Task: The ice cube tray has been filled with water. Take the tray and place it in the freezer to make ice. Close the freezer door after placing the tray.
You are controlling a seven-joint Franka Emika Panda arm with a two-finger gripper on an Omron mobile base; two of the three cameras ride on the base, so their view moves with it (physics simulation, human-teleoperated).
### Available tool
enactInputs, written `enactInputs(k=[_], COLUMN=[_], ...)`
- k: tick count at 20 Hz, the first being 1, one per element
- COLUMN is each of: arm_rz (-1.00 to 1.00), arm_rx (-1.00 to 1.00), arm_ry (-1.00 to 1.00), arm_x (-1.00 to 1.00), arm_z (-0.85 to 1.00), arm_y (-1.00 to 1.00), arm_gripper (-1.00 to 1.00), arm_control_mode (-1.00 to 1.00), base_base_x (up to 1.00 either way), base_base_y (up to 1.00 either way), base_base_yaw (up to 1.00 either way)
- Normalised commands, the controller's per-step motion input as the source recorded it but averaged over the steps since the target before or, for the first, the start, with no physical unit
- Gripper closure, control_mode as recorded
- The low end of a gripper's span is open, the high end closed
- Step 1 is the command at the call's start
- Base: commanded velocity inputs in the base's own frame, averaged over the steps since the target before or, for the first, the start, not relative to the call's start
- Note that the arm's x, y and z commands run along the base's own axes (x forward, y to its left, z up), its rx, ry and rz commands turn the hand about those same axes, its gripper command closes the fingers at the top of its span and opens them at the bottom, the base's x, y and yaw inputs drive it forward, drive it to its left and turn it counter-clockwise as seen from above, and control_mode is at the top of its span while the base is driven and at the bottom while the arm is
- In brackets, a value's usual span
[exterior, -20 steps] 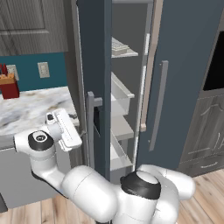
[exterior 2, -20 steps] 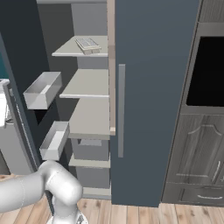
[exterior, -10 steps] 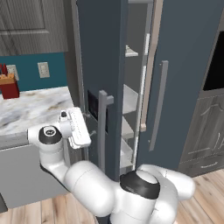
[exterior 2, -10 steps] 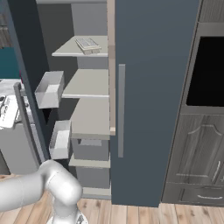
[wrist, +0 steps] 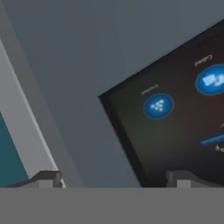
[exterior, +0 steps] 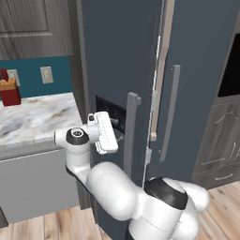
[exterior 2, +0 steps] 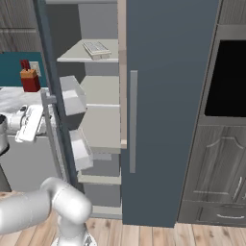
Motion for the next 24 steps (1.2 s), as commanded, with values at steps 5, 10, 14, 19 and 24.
enactInputs(k=[5,10,14,19,24], arm_rz=[0.02,0.19,0.39,0.53,0.62], arm_rx=[0.00,0.05,0.08,0.11,0.12], arm_ry=[0.00,0.03,0.02,0.00,0.00], arm_x=[0.26,0.57,0.81,0.77,0.78], arm_z=[0.00,0.00,0.00,0.00,-0.04], arm_y=[-0.86,-0.54,-0.27,-0.32,-0.45], arm_gripper=[-1.00,-1.00,-1.00,-1.00,-1.00], arm_control_mode=[-1.00,-1.00,-1.00,-1.00,-1.00], base_base_x=[0.00,0.00,0.00,0.00,0.00], base_base_y=[0.00,0.00,0.00,0.00,0.00], base_base_yaw=[0.00,0.00,0.00,0.00,0.00])
